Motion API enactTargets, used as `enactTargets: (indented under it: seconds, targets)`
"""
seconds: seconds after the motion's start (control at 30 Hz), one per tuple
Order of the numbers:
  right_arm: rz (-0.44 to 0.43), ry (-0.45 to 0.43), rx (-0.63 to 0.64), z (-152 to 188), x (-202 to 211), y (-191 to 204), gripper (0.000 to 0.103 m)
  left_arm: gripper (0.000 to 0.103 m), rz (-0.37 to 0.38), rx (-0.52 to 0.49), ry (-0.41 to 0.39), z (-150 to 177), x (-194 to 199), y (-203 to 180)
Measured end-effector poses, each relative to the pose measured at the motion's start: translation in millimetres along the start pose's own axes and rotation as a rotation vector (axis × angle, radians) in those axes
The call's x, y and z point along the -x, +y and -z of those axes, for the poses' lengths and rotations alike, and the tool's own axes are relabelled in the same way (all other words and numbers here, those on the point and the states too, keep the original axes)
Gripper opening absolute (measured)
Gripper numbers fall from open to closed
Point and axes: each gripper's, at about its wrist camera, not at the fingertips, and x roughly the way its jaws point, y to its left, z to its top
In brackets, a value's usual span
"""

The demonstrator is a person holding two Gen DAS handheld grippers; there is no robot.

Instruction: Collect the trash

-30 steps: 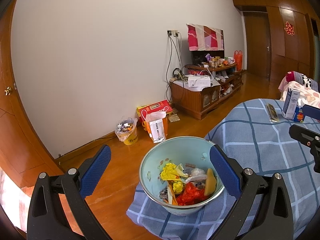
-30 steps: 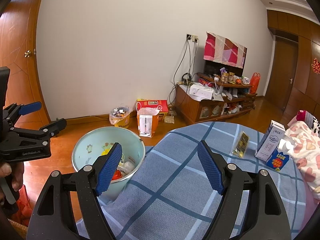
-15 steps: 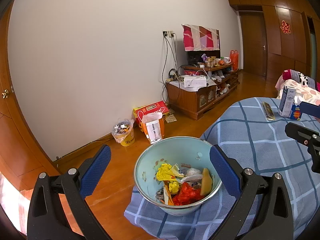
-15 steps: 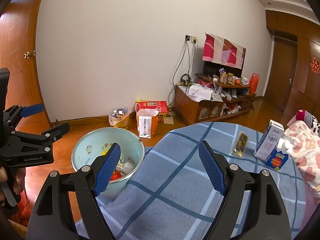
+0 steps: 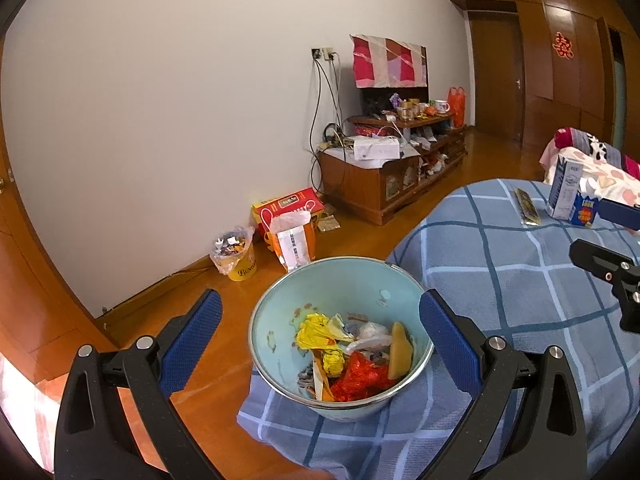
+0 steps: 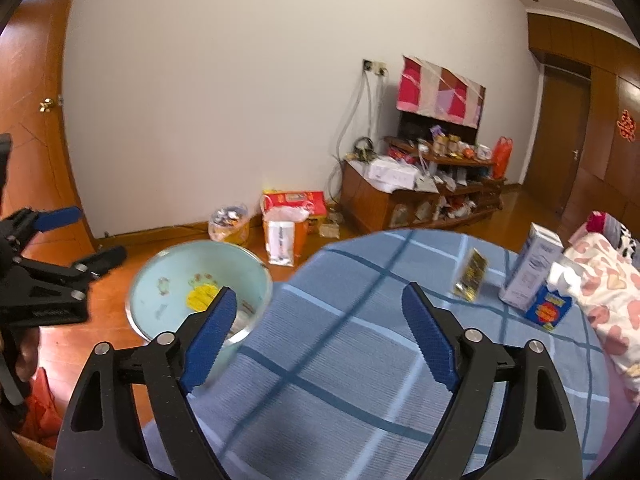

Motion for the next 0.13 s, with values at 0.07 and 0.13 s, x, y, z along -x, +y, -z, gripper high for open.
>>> enactTargets:
  seconds: [0.07,0.13]
  targets:
    - [0.018,0.037,-0.027,7.4,-6.5,-17.1,0.087,0.097,0.025,-0.011,0.019,2.1,-6.0,-8.6]
    - [0.058,0.103,-0.084,19.5,-18.3,-49.8,0.087,0.097,0.061,-0.031,0.055,5.4,-16.7,-23.2]
